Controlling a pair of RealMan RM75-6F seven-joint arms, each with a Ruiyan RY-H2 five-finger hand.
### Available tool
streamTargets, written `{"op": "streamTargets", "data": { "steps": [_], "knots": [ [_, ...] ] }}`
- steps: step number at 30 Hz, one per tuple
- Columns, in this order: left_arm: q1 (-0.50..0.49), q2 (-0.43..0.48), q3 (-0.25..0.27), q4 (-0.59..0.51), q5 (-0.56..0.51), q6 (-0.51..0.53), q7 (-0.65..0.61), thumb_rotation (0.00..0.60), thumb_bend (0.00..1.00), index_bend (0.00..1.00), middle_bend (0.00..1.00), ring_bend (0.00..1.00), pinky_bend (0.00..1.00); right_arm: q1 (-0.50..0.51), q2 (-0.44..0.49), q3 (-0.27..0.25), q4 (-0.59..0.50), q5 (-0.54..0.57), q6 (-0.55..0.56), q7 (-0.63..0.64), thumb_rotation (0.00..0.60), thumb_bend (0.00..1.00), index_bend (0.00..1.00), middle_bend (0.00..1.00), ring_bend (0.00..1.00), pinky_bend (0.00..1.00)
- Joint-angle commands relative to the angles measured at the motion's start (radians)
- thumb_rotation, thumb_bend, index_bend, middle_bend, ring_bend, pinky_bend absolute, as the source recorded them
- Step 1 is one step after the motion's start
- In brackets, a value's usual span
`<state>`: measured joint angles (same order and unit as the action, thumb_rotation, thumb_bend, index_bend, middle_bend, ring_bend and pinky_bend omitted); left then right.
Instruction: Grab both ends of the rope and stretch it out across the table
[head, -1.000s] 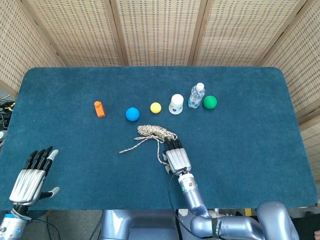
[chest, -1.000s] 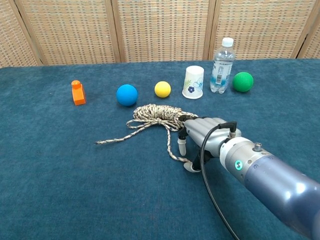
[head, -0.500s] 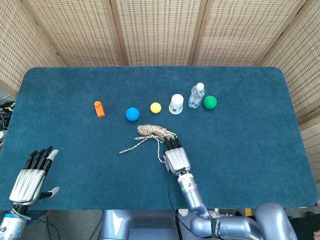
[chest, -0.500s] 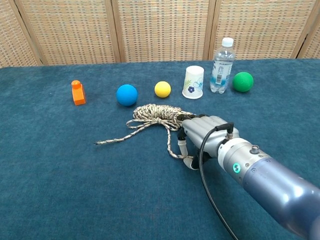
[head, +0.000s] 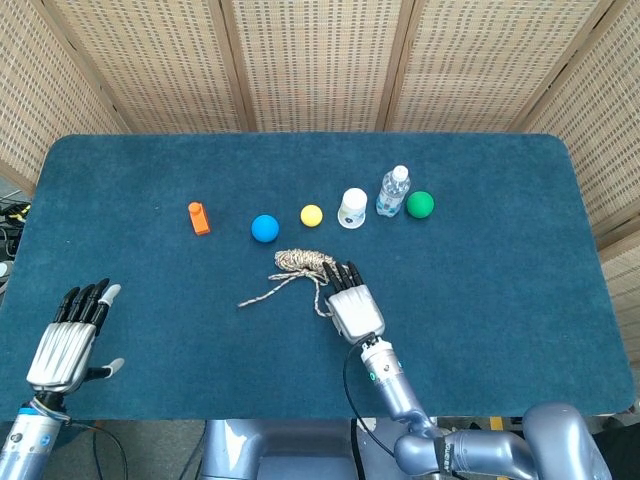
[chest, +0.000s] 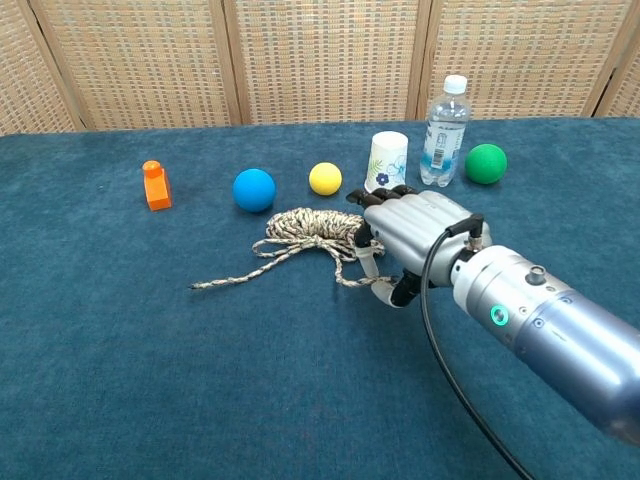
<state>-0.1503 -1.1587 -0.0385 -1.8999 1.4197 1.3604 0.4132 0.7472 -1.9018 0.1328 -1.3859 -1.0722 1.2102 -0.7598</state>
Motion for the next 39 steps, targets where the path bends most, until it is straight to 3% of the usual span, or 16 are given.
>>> {"op": "streamTargets", "data": {
  "steps": [1,9,16,24,31,39],
  "knots": [
    [-0.048,-0.032,-0.045,0.016,-0.052,-0.037,0.060,0.600,0.00,0.00,0.00,0.00,0.00,-0.008,0.045,-0.034,0.021,-0.074,0.002,0.021,0.600,0.45,0.67,0.00,0.00,0.00],
    [-0.172,-0.127,-0.112,0.065,-0.152,-0.143,0.161,0.600,0.00,0.01,0.00,0.00,0.00,-0.026,0.120,-0.070,0.075,-0.182,0.000,0.082,0.600,0.45,0.67,0.00,0.00,0.00],
    [-0.295,-0.251,-0.164,0.139,-0.276,-0.257,0.193,0.600,0.09,0.26,0.00,0.00,0.00,-0.045,0.155,-0.066,0.061,-0.208,-0.012,0.118,0.600,0.45,0.67,0.00,0.00,0.00],
    [-0.420,-0.389,-0.211,0.245,-0.454,-0.302,0.291,0.600,0.22,0.32,0.00,0.00,0.00,-0.052,0.159,-0.050,0.056,-0.215,-0.034,0.125,0.600,0.45,0.67,0.00,0.00,0.00],
    [-0.496,-0.463,-0.213,0.312,-0.588,-0.305,0.377,0.600,0.31,0.33,0.00,0.00,0.00,-0.057,0.161,-0.039,0.064,-0.219,-0.048,0.128,0.600,0.45,0.67,0.00,0.00,0.00],
    [-0.551,-0.512,-0.190,0.362,-0.668,-0.295,0.431,0.600,0.32,0.36,0.00,0.00,0.00,-0.066,0.162,-0.030,0.074,-0.224,-0.055,0.136,0.600,0.45,0.67,0.00,0.00,0.00]
  ]
}}
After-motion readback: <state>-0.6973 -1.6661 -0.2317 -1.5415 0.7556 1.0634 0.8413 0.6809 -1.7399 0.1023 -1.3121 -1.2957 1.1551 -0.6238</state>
